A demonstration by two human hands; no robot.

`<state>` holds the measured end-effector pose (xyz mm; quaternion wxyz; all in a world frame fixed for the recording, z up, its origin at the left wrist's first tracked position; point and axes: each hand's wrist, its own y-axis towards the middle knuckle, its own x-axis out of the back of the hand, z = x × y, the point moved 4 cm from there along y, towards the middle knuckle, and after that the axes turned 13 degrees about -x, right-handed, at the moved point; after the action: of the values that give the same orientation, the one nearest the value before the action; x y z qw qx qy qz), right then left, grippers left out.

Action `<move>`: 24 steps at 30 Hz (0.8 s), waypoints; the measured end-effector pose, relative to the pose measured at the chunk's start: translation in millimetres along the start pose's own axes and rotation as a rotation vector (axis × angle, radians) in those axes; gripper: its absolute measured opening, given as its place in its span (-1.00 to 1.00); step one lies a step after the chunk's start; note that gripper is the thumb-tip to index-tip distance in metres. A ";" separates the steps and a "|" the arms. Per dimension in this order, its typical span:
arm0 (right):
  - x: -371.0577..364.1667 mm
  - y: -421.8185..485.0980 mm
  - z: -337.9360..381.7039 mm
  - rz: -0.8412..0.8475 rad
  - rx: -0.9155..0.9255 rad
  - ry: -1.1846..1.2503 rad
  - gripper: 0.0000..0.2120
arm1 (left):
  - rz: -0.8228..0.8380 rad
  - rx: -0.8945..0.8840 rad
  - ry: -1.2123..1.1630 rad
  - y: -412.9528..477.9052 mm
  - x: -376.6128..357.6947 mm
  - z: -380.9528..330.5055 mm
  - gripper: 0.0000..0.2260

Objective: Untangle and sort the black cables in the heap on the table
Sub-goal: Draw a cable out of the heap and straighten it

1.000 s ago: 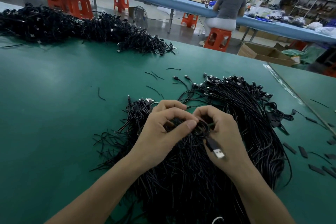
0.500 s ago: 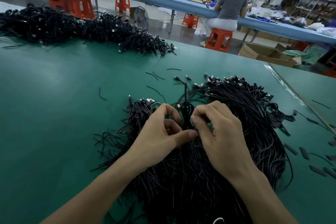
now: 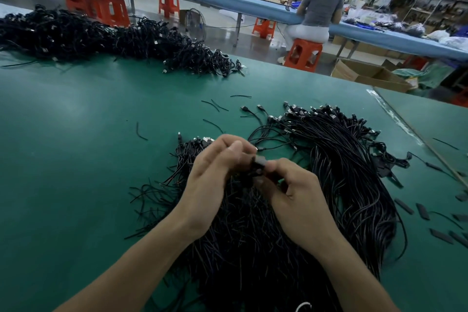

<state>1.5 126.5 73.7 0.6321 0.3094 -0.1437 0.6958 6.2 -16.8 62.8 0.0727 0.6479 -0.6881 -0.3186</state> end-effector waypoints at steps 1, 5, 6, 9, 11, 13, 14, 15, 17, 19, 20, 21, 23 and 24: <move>1.7 2.2 -2.2 -0.014 -0.013 -0.010 -0.91 | 0.052 -0.056 0.064 -1.8 -2.8 -0.8 -0.84; 13.4 7.3 -6.7 -0.099 -0.061 0.030 -0.87 | 0.071 -0.119 0.422 -7.9 3.1 6.8 -0.79; 14.4 6.8 -5.2 -0.110 -0.051 0.039 -0.84 | 0.046 -0.100 0.499 -8.6 6.7 10.4 -0.75; 12.8 3.2 0.5 -0.110 -0.014 0.062 -0.81 | 0.027 0.005 0.543 -9.6 8.6 19.5 -0.72; 12.4 0.1 6.8 -0.104 0.028 0.079 -0.79 | 0.001 0.079 0.520 -10.4 8.9 23.5 -0.76; 11.5 -3.0 12.9 -0.085 0.084 0.065 -0.79 | -0.027 0.122 0.433 -10.2 8.7 25.0 -0.86; 10.1 -4.7 14.5 -0.068 0.103 0.055 -0.80 | -0.037 0.129 0.379 -9.5 8.6 24.5 -0.90; 8.3 -6.3 14.9 -0.050 0.114 0.043 -0.81 | -0.050 0.130 0.324 -8.4 8.7 23.9 -0.91; 3.9 -7.8 13.0 -0.025 0.106 0.011 -0.80 | -0.094 0.153 0.194 -4.9 9.1 21.5 -0.84; 0.7 -7.0 9.1 -0.009 0.063 0.007 -0.75 | -0.098 0.190 0.074 -2.1 7.3 20.4 -0.76; -0.1 -6.2 7.0 -0.002 0.044 0.020 -0.74 | -0.071 0.176 0.052 -1.0 6.0 19.6 -0.77; -0.8 -5.3 5.3 0.007 0.020 0.038 -0.75 | -0.041 0.147 0.061 -0.7 5.3 18.1 -0.82; -1.9 -3.4 1.0 0.030 -0.034 0.081 -0.82 | 0.008 0.114 0.083 -3.1 5.8 18.3 -0.80; -2.5 -2.8 -1.6 0.045 -0.061 0.103 -0.84 | 0.032 0.105 0.090 -4.5 6.2 19.7 -0.73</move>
<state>3.9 125.9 70.5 0.6320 0.2508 -0.1390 0.7200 -1.0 -15.7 43.0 0.0745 0.6535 -0.7100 -0.2514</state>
